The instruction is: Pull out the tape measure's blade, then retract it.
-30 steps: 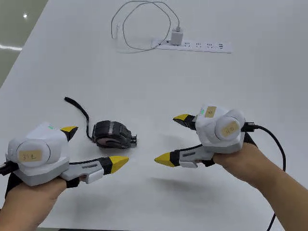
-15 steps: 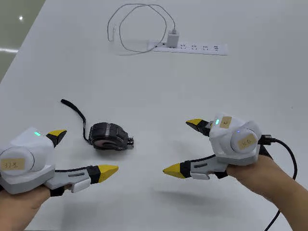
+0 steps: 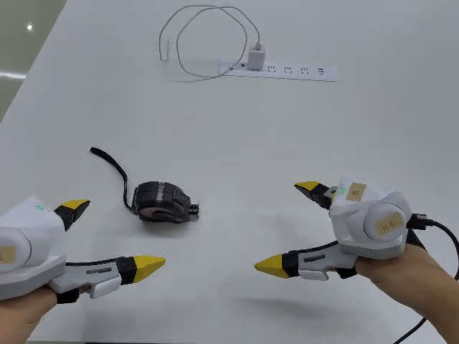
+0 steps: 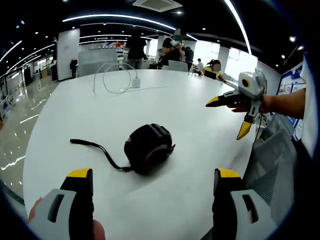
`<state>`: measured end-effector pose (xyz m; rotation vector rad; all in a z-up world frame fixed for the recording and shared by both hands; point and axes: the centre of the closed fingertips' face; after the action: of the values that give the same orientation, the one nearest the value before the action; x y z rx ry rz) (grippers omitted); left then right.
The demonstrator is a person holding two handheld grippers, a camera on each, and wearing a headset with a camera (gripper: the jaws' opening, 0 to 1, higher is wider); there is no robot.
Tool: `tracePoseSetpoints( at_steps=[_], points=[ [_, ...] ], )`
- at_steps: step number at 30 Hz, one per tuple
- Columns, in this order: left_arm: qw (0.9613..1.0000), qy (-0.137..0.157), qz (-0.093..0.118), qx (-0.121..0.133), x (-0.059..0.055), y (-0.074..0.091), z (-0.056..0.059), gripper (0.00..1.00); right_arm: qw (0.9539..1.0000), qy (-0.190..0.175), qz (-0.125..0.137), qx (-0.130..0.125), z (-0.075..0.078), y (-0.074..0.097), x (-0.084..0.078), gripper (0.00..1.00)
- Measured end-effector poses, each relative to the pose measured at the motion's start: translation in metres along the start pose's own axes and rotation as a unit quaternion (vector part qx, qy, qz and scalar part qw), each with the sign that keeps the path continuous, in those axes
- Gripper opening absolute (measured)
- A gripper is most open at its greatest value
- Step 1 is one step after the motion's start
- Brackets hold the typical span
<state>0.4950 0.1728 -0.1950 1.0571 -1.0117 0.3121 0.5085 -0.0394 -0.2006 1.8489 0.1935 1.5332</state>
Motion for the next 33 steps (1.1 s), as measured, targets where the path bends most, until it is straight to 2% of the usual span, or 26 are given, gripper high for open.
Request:
tracePoseSetpoints(
  at_steps=[11,33],
  points=[
    [0.9997,-0.020,-0.004,-0.011,-0.003,0.010,0.004,0.99,0.9999,-0.015,0.004,0.001,-0.006,0.015,-0.006,0.97],
    [0.9991,-0.029,-0.003,-0.029,-0.009,0.031,0.004,0.99,0.9987,-0.048,0.010,-0.009,-0.008,0.051,-0.024,0.96]
  ],
)
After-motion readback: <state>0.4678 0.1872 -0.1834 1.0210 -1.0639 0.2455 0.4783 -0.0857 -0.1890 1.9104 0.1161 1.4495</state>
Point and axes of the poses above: the centre of the closed fingertips' face, and the gripper's own axes: y roughly backward along the fingers, z roughly to its right, x roughly out of its top, and after that the axes turned 1 degree about z, right-handed
